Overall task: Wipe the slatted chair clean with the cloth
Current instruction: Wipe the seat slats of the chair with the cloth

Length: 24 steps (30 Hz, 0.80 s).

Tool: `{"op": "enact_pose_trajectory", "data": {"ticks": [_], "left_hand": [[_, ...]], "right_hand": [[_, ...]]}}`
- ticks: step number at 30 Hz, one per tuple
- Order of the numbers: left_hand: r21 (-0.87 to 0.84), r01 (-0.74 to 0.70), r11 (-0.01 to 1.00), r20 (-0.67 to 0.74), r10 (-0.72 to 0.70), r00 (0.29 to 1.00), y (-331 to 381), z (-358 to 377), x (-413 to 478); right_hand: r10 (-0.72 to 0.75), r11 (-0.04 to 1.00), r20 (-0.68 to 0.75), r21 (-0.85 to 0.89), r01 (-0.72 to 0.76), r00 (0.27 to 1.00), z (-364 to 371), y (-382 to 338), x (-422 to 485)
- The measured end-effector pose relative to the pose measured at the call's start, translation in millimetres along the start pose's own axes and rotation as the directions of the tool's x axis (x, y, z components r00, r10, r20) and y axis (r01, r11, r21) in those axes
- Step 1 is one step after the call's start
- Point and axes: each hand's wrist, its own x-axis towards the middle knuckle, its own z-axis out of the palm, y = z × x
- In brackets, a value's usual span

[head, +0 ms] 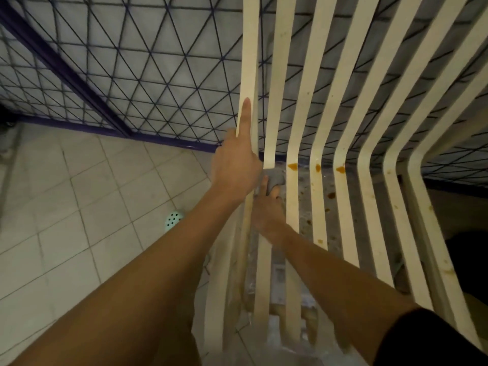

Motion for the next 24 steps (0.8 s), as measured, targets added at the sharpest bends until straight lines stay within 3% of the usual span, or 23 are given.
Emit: {"op": "enact_pose_trajectory", "data": {"ticks": [5, 10, 13, 20, 22, 24], "left_hand": [[-0.073, -0.001, 0.997, 0.015, 0.002, 1.000, 1, -3, -1], [-0.066, -0.009, 0.998, 0.023, 0.010, 1.000, -2, -5, 1], [-0.041, -0.030, 0.999, -0.001, 0.030, 1.000, -4, -3, 3], [-0.042, -0.045, 0.998, -0.045, 0.043, 0.998, -7, 2, 3], [-0.107, -0.055, 0.993, -0.043, 0.051, 0.998, -9, 2, 2], [-0.350, 0.003, 0.937, -0.020, -0.011, 1.000, -11, -1, 1]], "right_hand": [[0.041, 0.994, -0.077, 0.104, -0.032, 0.996, -15, -3, 45], [0.119, 0.964, -0.040, 0.245, -0.105, 0.992, -21, -8, 46], [0.089, 0.977, -0.073, 0.201, -0.073, 0.993, -24, -8, 22], [0.009, 0.998, 0.024, 0.058, -0.010, 1.000, -13, -9, -86], [0.013, 0.995, 0.092, 0.098, -0.022, 0.996, -8, -11, -117], [0.021, 0.983, 0.133, 0.178, -0.045, 0.991, 3, -13, -146]]}}
